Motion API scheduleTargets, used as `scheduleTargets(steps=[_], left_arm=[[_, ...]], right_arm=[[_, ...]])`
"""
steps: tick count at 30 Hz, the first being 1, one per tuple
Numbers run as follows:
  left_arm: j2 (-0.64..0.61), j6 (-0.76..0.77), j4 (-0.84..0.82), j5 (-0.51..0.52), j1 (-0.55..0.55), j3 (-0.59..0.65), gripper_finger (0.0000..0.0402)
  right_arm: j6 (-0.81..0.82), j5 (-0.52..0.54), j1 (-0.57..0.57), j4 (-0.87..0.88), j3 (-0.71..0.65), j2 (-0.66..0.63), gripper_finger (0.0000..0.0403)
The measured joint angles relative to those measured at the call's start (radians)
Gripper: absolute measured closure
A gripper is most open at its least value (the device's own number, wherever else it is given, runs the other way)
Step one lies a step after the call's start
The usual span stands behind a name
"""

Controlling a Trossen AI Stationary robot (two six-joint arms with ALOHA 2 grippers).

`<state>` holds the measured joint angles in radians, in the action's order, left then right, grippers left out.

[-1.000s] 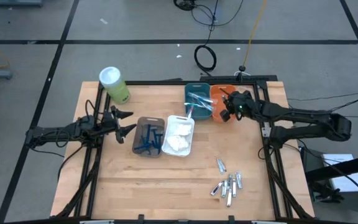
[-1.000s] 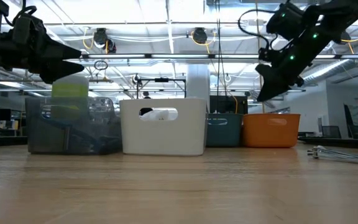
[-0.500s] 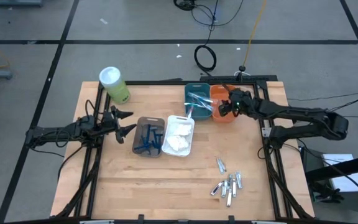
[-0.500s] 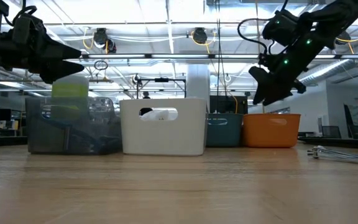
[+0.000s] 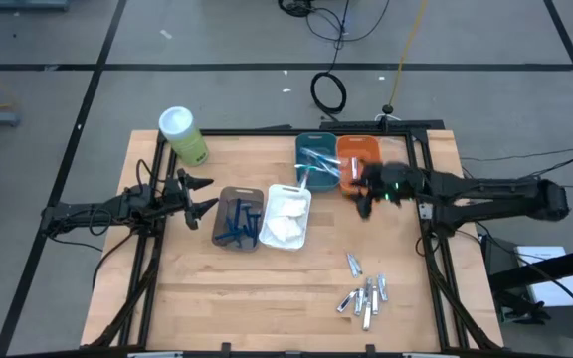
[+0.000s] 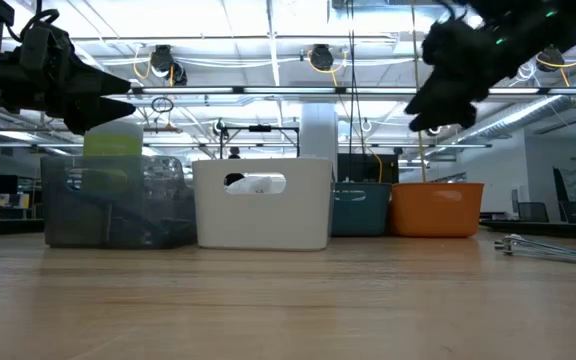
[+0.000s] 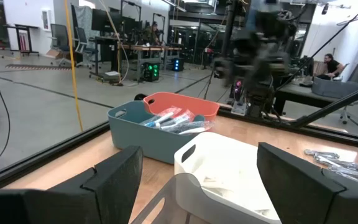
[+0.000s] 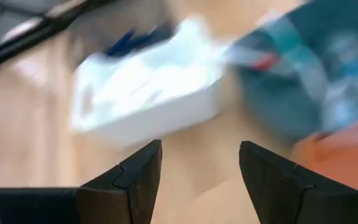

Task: Pick & Place Travel size toiletries
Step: Put the silver nail cutter into the orange bin

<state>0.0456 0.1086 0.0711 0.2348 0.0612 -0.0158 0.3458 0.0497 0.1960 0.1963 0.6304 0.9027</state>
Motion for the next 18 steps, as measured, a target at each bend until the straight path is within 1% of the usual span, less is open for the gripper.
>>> scheduleTargets(steps=[2, 4, 6, 9, 13, 18], left_arm=[[0.000, 0.000, 0.000, 0.000, 0.000, 0.000, 0.0096], [0.000, 0.000, 0.000, 0.000, 0.000, 0.000, 0.0096], [0.000, 0.000, 0.000, 0.000, 0.000, 0.000, 0.0096], [0.000, 0.000, 0.000, 0.000, 0.000, 0.000, 0.0096], [0.000, 0.000, 0.001, 0.000, 0.000, 0.000, 0.0096], [0.000, 0.000, 0.001, 0.000, 0.000, 0.000, 0.0096]], right_arm=[[0.070, 0.004, -0.115, 0.039, 0.000, -0.002, 0.0197], [0.166, 0.046, -0.238, 0.072, 0.000, 0.011, 0.0198], [0.269, 0.096, -0.360, 0.086, 0.000, 0.044, 0.0199], [0.432, 0.132, -0.506, 0.102, 0.003, 0.110, 0.0201], [0.632, 0.132, -0.619, 0.198, 0.036, 0.222, 0.0205], [0.802, 0.123, -0.671, 0.210, 0.037, 0.355, 0.0207]])
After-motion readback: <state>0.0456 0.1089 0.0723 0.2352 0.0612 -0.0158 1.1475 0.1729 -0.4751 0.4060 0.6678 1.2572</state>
